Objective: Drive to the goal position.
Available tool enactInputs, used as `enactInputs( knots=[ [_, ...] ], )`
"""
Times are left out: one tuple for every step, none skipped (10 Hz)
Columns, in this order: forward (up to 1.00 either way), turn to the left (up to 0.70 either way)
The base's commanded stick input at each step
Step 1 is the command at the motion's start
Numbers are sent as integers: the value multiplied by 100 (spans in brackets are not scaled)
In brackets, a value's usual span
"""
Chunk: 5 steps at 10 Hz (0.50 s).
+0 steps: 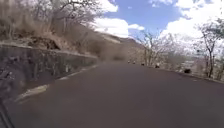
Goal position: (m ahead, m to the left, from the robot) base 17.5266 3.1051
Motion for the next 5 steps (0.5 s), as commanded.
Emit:
enactInputs(
  knots=[
    [70, 0],
    [70, 0],
    [70, 0],
    [70, 0],
    [70, 0]
  ],
)
